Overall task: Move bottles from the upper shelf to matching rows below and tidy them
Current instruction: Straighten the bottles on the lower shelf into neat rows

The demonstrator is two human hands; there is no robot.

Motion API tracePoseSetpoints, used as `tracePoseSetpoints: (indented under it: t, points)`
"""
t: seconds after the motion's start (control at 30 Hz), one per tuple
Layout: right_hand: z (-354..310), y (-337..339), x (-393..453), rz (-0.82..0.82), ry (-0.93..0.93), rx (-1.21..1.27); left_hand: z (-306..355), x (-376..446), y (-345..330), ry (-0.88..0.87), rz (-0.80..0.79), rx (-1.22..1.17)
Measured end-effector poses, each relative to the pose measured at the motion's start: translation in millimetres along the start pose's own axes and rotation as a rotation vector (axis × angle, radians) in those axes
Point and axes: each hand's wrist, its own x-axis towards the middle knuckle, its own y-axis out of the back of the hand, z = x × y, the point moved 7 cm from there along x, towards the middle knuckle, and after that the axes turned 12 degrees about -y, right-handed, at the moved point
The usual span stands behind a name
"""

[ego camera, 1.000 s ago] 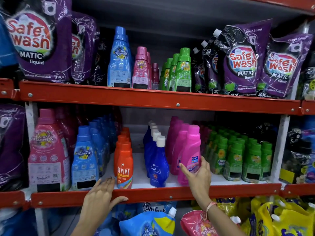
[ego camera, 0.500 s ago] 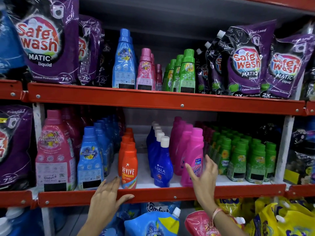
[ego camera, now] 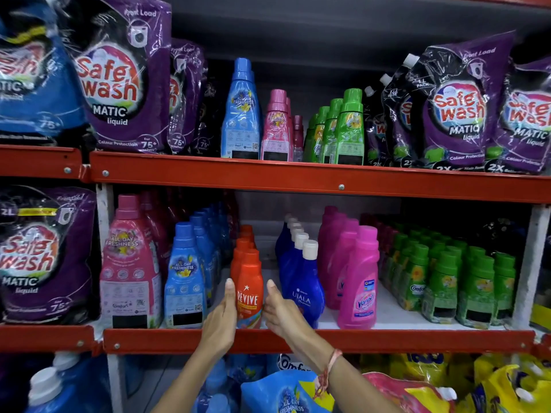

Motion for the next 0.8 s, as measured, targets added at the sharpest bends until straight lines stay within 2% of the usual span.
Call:
tracePoseSetpoints:
  t: [0.23,0.5,0.63,0.7,0.8]
  points:
    - [-7,-13,-3,-0.114,-0.036,0.018,1,-14,14,-0.032,0.000,-0.031]
    - [-7,-20,-1,-0.074,-0.023,-0.031,9,-22,20,-0.068,-0.011,0.015]
    - [6,-14,20,0.027,0.046,-0.061,15,-26,20,-0.112,-0.013,0.023]
    - [15,-8,31,0.090,0.059,-0.080,20,-29,23,-0.178,0.059,0.062]
    - [-3,5,-8,0.180,0.117,-0.022,32,-40,32,-0.317,0.283,0.194]
